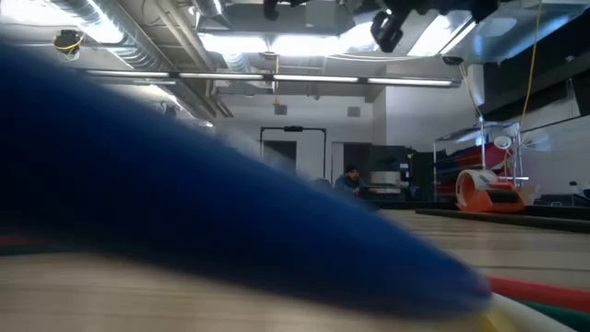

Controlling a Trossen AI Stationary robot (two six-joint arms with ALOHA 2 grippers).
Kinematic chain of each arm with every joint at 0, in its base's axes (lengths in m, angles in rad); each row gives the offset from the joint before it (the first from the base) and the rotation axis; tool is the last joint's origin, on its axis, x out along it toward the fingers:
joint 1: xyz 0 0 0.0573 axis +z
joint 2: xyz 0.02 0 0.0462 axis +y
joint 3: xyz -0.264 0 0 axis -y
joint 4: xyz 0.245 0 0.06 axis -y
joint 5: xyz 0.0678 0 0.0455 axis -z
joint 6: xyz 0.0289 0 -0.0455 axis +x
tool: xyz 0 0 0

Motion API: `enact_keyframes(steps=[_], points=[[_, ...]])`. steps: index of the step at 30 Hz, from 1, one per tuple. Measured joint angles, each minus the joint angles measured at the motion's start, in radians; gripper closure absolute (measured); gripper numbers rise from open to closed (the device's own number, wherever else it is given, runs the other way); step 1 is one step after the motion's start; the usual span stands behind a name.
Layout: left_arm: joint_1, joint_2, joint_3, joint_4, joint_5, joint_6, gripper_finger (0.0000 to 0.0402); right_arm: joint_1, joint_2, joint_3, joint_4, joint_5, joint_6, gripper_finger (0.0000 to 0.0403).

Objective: Ziptie cables
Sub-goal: Wrap the cable wires together using the black zip tie

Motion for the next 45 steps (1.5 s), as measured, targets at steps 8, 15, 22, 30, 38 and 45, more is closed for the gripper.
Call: enact_keyframes(steps=[8,15,22,30,38,45], points=[[-0.023,-0.046,0.0,-0.092,0.017,0.293,0.04,-0.013,0.051,0.077,0.001,-0.124,0.158,0.0403],[-0.034,-0.068,0.001,-0.128,0.067,0.367,0.04,-0.026,0.045,0.079,0.008,-0.166,0.227,0.0403],[-0.034,-0.068,0.001,-0.128,0.07,0.374,0.04,-0.024,0.045,0.079,0.026,-0.176,0.229,0.0403],[-0.033,-0.068,0.001,-0.128,0.071,0.37,0.04,-0.024,0.045,0.079,0.043,-0.201,0.228,0.0403],[-0.035,-0.068,0.001,-0.126,0.071,0.37,0.04,-0.024,0.044,0.079,0.051,-0.201,0.228,0.0403],[-0.035,-0.067,0.001,-0.115,0.07,0.37,0.04,-0.025,0.044,0.079,0.051,-0.201,0.228,0.0403]])
